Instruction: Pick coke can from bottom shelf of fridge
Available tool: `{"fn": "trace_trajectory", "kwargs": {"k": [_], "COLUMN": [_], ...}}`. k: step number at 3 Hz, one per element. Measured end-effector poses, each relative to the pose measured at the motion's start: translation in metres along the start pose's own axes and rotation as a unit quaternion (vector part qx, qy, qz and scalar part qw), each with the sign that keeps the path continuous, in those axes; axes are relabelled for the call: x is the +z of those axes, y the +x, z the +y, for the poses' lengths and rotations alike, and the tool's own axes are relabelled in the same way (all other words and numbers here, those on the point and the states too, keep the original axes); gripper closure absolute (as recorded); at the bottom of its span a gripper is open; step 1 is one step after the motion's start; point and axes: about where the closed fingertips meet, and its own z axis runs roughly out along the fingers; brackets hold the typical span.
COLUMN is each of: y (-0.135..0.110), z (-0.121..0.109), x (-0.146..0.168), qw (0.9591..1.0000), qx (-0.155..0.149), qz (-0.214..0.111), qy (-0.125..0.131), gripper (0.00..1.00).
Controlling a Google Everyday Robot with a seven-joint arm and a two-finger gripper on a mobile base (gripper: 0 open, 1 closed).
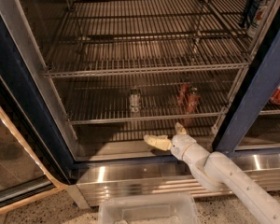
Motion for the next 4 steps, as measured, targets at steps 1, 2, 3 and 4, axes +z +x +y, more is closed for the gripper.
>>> {"fn": "trace_trajectory", "kwargs": {"k": [1, 2, 3, 4], "y": [-0.005, 0.006, 0.007, 0.001], "z": [-0.023, -0.034, -0.043, -0.053], "x": [0.017, 0.024, 0.023, 0.03], "qw": [0.9976, 0.9927, 0.991, 0.9881], "qx": [-0.022, -0.061, -0.059, -0.065], "qz": [-0.043, -0.029, -0.026, -0.048], "qy": [0.05, 0.1, 0.117, 0.131], "gripper": [0.0, 0.0, 0.0, 0.0]}}
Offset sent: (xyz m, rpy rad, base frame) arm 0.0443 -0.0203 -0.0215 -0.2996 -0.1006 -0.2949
